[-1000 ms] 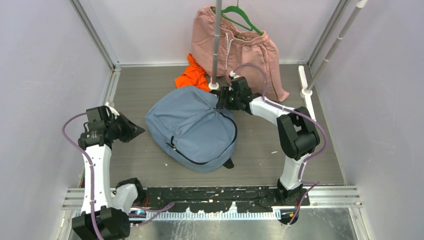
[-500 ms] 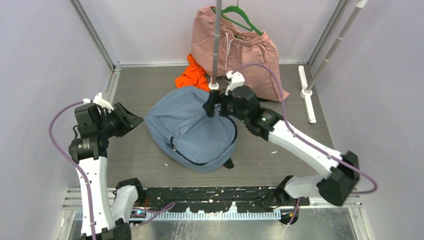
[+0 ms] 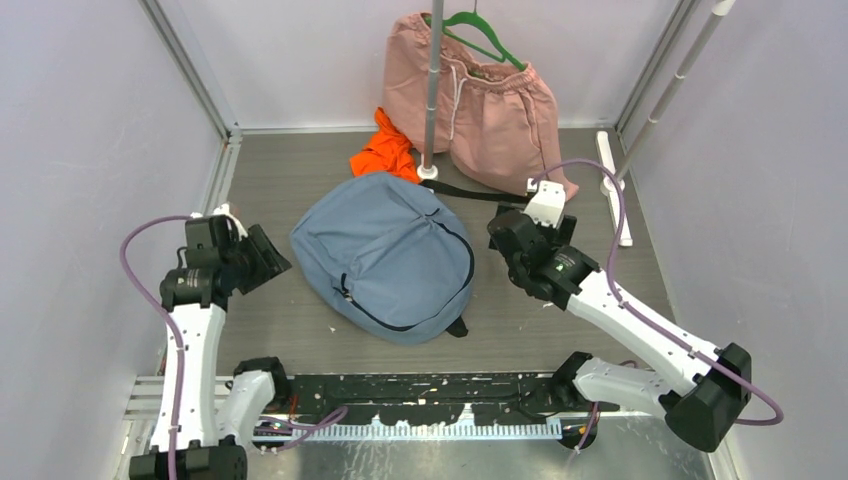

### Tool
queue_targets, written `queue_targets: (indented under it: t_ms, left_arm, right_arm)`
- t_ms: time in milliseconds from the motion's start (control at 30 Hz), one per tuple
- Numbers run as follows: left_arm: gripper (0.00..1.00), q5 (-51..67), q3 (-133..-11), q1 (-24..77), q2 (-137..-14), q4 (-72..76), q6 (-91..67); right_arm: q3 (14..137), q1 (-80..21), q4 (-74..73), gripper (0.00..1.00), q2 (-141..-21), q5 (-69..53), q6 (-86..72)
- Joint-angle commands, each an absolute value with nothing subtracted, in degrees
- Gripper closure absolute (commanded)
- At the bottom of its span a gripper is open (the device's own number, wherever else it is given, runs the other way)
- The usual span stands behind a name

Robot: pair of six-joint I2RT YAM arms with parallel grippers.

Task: Pack the student bag
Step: Reset both arms

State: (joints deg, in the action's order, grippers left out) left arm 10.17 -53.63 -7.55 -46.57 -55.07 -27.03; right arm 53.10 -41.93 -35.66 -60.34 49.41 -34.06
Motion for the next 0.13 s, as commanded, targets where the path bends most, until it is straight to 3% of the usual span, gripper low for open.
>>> queue_targets:
  t_ms: [0,100]
  left_arm:
    - [0.45,6.1,-55.0,-7.4,-45.1,-55.4,-27.0]
    - [0.45,4.3,-55.3,-7.4,-44.0,-55.2,-27.2]
  right_arm:
    - [54.5,-42.1,-37.2,0.0,-58.4,55.6,-37.9]
    - [52.7,-42.0,-33.6,0.0,-57.7,52.3,-36.7]
